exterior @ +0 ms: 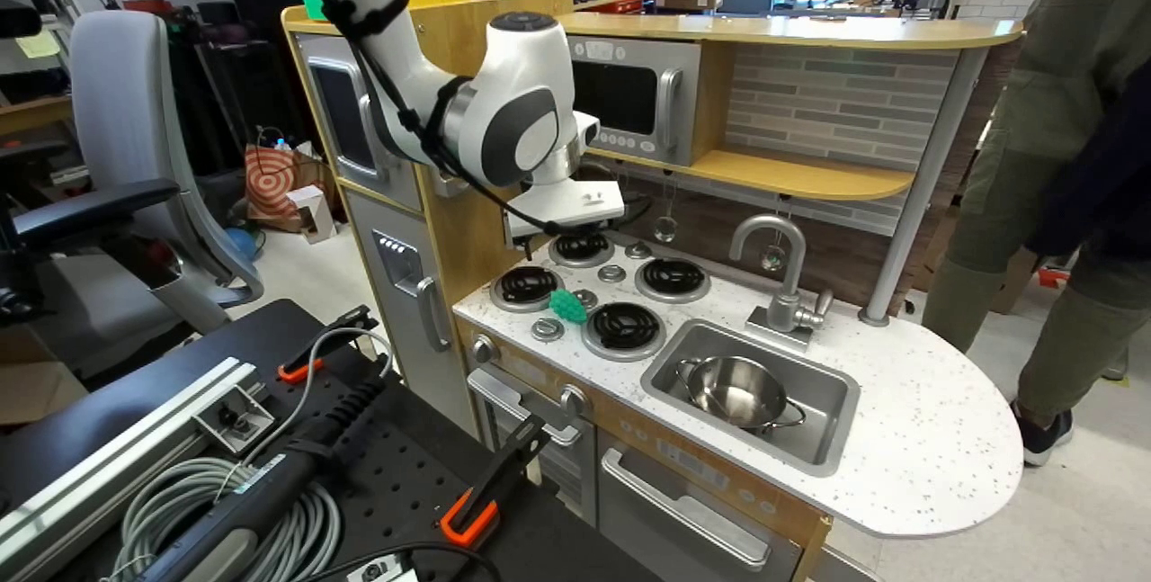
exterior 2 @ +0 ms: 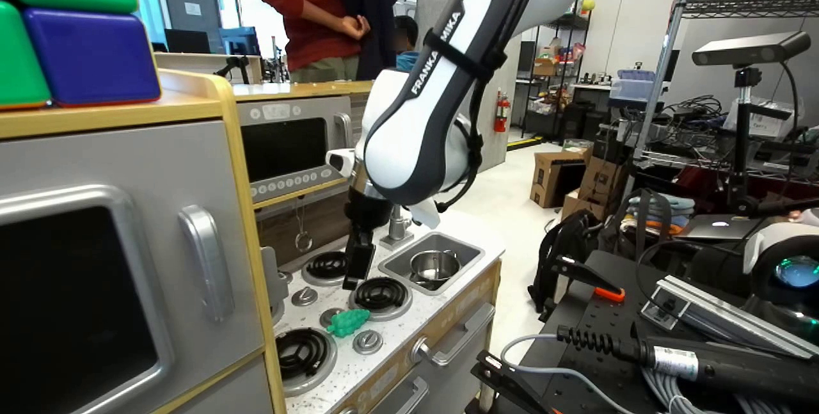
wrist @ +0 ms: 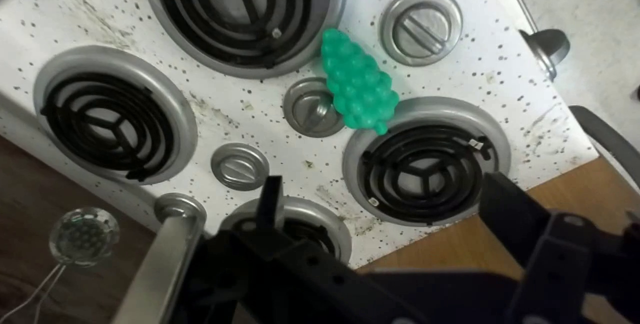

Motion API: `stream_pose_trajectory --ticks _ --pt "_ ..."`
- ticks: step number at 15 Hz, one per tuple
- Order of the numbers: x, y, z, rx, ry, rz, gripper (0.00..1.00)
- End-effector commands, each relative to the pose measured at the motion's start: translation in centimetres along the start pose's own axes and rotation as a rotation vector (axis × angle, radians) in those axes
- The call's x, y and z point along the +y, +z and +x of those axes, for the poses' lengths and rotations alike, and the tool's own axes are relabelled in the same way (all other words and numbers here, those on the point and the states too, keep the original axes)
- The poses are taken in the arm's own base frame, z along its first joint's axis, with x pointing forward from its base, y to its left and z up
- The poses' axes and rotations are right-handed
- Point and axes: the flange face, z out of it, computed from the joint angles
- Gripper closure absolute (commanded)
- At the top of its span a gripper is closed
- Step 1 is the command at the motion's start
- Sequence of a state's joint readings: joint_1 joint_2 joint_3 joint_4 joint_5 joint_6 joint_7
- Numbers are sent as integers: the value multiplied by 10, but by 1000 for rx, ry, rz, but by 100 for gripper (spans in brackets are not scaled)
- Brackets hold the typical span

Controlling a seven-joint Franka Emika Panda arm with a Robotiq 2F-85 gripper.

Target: Pick the green object on the stove and put it in the pot in the sink

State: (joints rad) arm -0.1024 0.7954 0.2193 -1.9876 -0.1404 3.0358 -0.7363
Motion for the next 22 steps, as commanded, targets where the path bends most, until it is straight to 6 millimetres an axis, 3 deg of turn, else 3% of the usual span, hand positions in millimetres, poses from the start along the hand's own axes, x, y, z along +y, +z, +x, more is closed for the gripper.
stream_pose_trajectory --ticks 1,5,6,14,22 --pt "-2 48 9 6 -51 -26 0" --pt "11 65 21 -153 -175 -115 0" --pt "1 61 4 -109 -127 -61 0" --pt "-8 77 10 -182 -100 35 0" --pt "-1 97 16 -220 -50 32 0"
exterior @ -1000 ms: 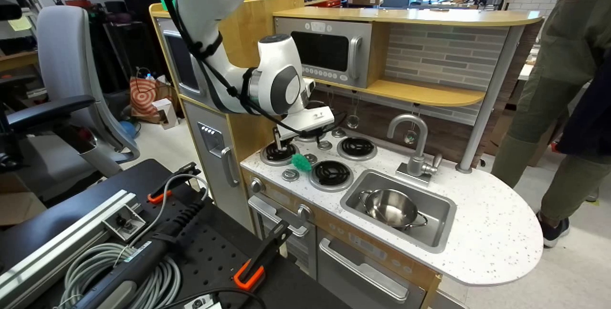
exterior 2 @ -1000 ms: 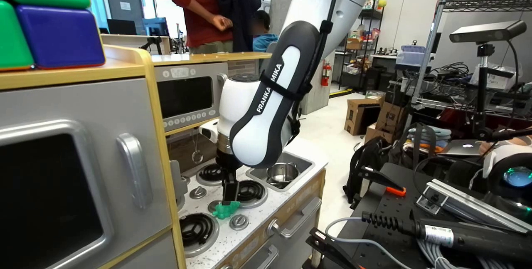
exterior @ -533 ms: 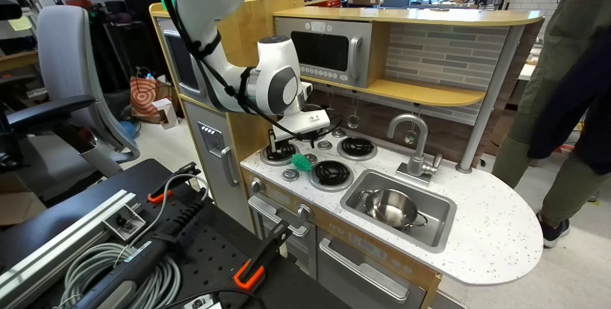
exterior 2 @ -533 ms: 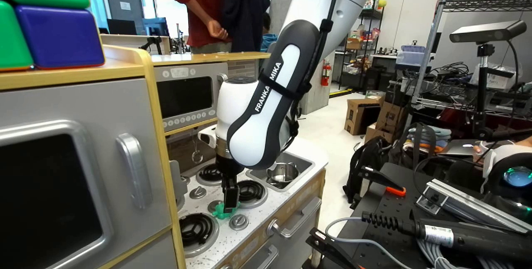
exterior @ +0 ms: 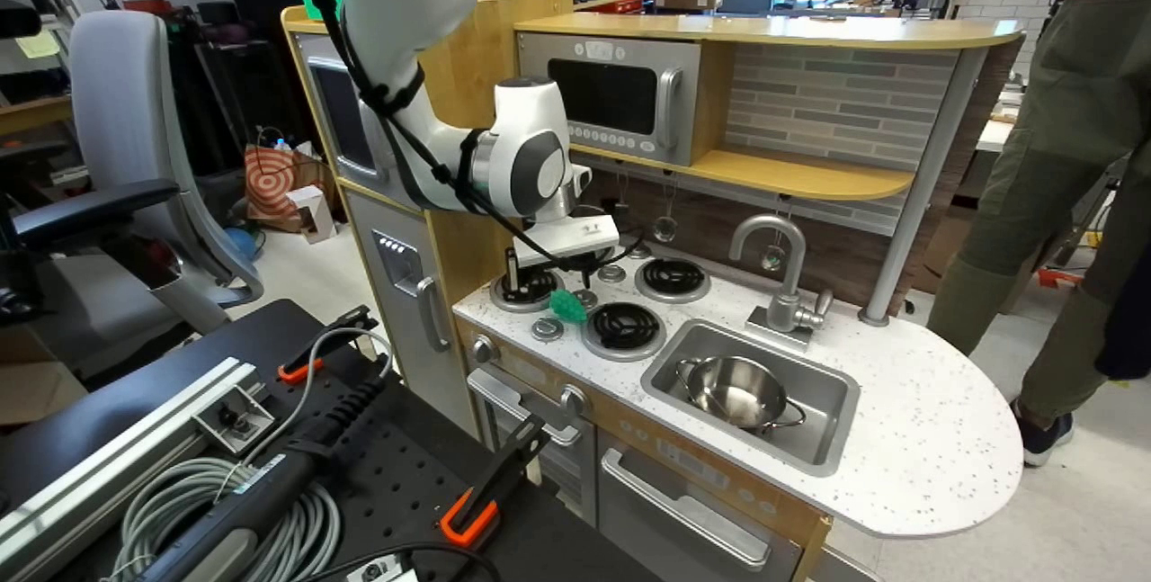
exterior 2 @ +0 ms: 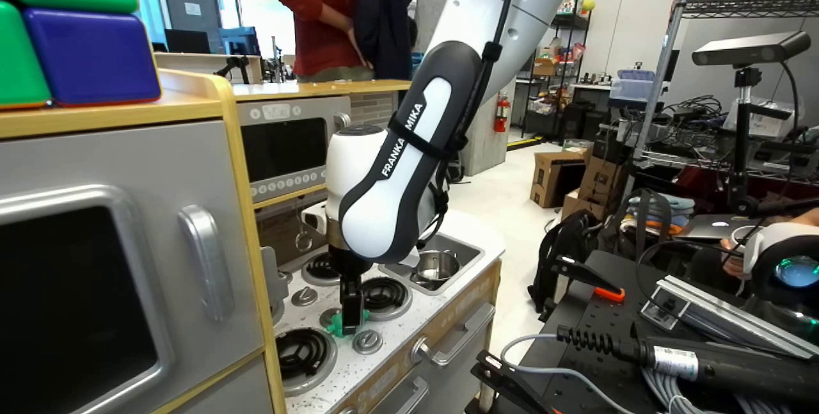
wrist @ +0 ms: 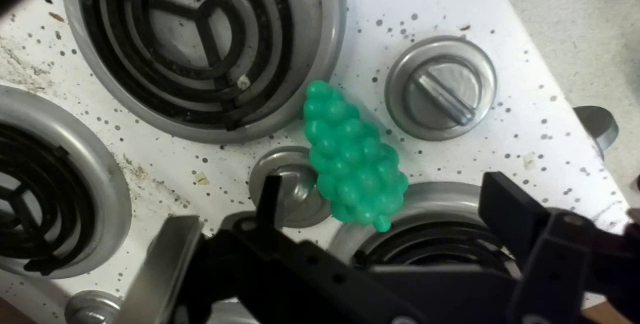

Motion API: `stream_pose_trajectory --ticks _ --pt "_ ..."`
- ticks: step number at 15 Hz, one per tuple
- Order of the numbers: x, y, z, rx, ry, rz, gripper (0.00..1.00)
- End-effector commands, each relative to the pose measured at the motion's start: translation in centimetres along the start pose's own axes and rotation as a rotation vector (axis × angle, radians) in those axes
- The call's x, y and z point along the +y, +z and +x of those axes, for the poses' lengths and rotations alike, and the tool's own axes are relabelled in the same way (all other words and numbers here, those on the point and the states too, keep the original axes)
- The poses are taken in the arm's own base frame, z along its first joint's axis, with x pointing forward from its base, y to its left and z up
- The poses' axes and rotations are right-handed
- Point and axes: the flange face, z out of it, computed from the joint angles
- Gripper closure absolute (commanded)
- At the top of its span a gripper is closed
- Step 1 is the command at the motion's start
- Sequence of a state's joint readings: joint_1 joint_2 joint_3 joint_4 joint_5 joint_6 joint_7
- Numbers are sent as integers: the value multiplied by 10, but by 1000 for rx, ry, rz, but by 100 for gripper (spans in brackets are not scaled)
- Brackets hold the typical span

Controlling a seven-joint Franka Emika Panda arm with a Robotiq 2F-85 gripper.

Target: Pick the green object on the stove and put it in the pot in the sink

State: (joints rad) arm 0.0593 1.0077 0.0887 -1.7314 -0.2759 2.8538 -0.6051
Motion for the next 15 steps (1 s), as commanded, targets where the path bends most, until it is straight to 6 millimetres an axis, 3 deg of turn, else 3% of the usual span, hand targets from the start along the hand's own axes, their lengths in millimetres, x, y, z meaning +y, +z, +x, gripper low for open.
stream_pose_trajectory --ticks 1,5,7,12,14,15 --pt "9 15 7 -40 29 13 0" --pt "19 25 13 -72 73 15 0" --pt "25 30 16 -97 100 23 28" --pt "38 39 22 -148 148 50 66" --pt "37 36 25 -155 159 76 78" --pt "35 32 25 -146 158 80 78"
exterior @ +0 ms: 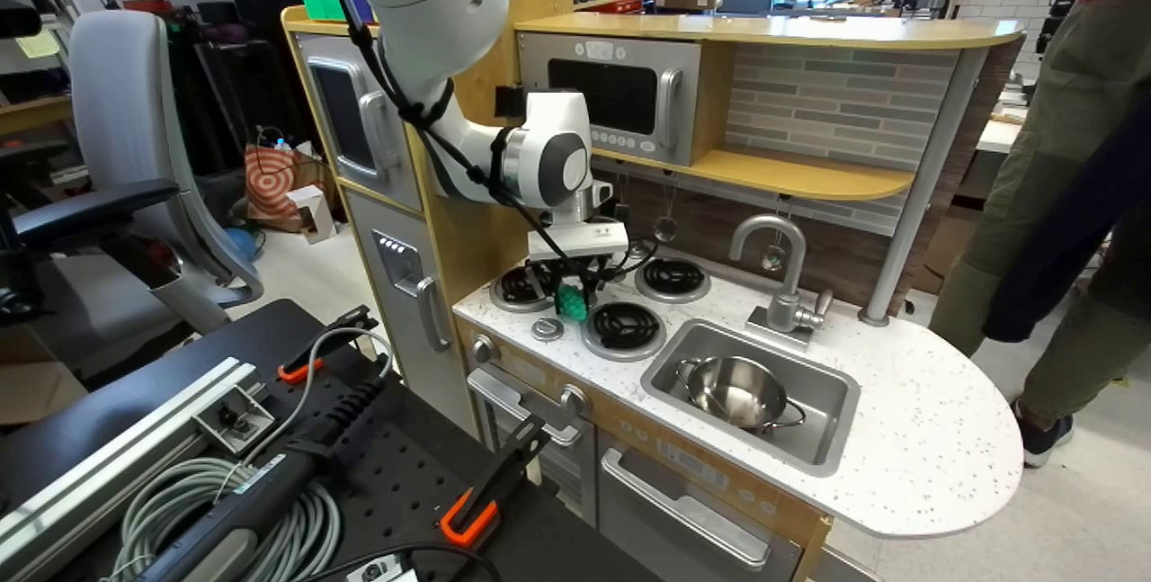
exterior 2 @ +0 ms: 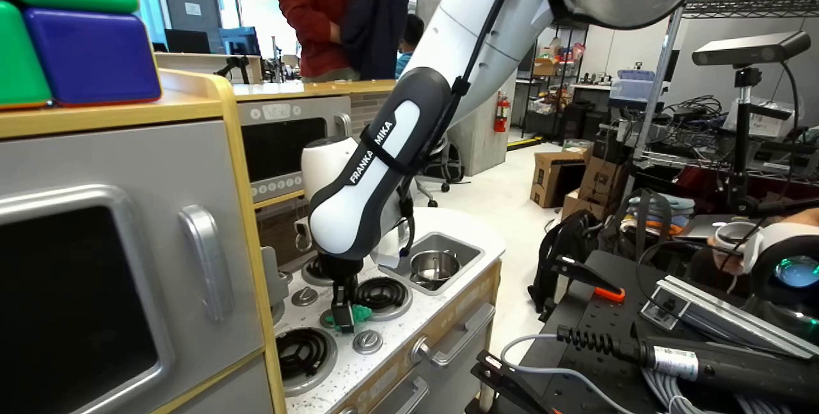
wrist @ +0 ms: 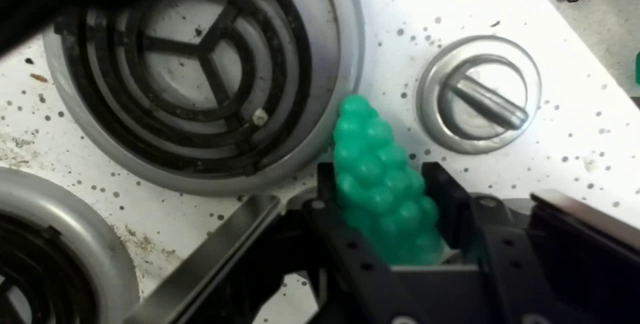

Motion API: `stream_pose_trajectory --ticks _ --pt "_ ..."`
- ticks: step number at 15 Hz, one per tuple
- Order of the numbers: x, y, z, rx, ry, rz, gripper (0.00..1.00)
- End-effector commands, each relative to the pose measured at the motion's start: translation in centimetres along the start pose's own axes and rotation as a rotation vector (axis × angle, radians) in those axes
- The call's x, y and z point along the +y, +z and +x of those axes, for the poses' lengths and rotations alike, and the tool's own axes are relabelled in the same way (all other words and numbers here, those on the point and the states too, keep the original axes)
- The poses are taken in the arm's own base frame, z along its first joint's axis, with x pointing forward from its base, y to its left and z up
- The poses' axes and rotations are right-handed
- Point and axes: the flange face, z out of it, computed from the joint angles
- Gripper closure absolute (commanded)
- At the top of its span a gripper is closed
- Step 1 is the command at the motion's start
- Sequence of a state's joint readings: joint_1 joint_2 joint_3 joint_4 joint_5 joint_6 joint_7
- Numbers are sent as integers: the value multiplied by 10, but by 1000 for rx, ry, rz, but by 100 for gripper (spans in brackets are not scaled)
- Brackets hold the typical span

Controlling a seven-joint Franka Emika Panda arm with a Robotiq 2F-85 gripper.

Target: Pick the green object on the stove and put it in the pot in the sink

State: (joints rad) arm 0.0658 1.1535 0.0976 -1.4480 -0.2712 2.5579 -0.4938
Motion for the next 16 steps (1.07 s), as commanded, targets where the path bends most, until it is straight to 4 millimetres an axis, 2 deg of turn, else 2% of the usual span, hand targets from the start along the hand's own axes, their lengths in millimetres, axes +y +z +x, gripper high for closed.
stream_pose_trajectory --ticks 1,3,4,7,11,14,16 --pt "2 -7 3 3 18 14 79" --pt "2 -24 -18 2 12 -11 81" --pt "7 -36 -35 6 28 -18 81" --pt "36 -63 -78 57 146 -64 81" --pt "97 -92 -154 78 348 -102 81" --pt "142 -94 -186 14 470 -116 81" --pt "166 -91 -203 -44 547 -130 81"
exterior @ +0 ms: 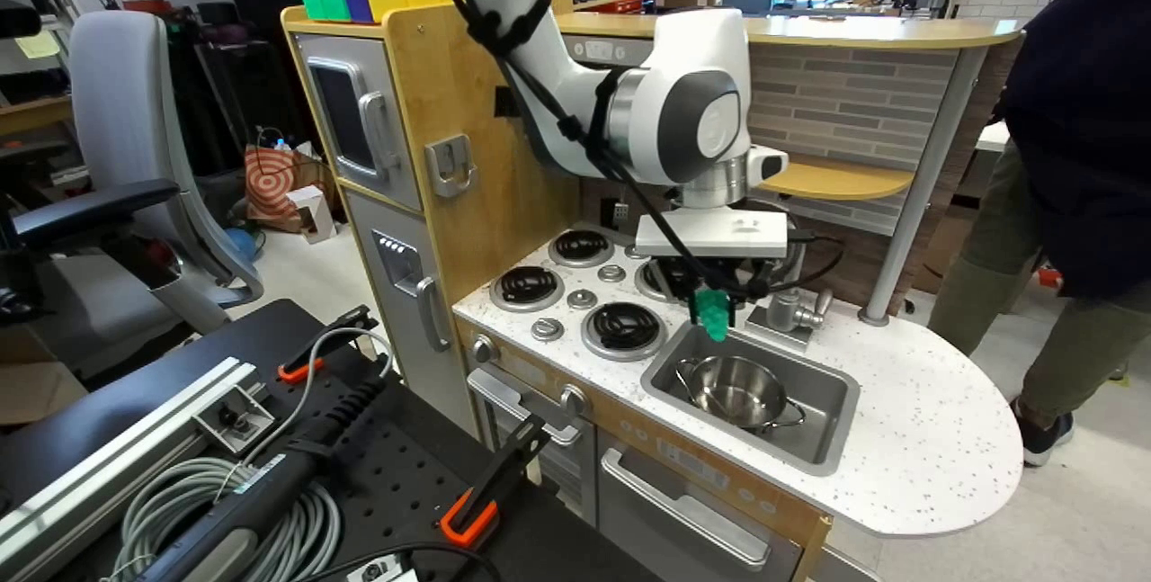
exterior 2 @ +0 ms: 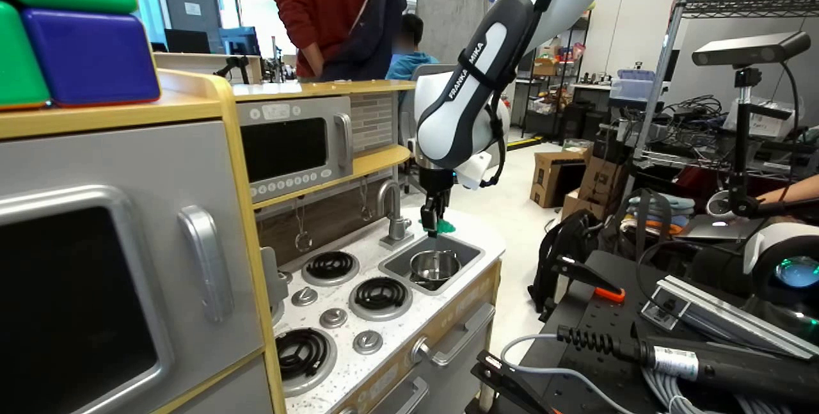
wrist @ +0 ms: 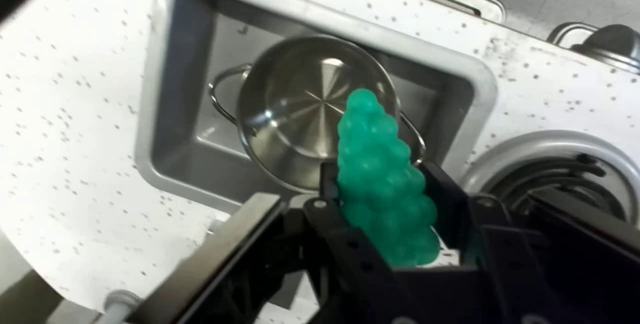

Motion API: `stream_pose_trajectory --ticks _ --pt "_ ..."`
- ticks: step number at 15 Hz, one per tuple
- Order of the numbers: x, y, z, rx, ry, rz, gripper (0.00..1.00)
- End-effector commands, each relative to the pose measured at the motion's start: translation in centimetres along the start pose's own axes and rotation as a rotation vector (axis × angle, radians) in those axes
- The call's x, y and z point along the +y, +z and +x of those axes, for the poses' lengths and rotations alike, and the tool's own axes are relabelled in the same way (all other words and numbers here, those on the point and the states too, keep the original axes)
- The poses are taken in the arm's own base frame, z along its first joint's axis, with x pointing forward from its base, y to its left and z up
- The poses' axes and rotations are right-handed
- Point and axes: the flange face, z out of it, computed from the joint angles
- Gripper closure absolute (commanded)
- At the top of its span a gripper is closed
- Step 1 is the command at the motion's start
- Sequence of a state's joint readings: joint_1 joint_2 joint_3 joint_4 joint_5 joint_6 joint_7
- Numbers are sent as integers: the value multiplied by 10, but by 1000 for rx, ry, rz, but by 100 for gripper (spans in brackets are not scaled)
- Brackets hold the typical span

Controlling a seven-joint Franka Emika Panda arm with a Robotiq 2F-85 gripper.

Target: Pick the green object on the stove and put it in the pot in the sink

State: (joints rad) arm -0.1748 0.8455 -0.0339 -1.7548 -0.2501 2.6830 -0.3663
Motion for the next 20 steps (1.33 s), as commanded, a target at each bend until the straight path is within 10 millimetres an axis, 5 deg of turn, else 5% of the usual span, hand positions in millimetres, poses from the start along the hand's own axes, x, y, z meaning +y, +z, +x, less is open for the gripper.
stream_pose_trajectory --ticks 1,10,19,20 --pt "34 6 2 -99 127 -32 81" --pt "49 64 33 -214 249 -8 81" --pt "33 112 51 -267 298 40 81" --pt "32 112 53 -273 300 40 34"
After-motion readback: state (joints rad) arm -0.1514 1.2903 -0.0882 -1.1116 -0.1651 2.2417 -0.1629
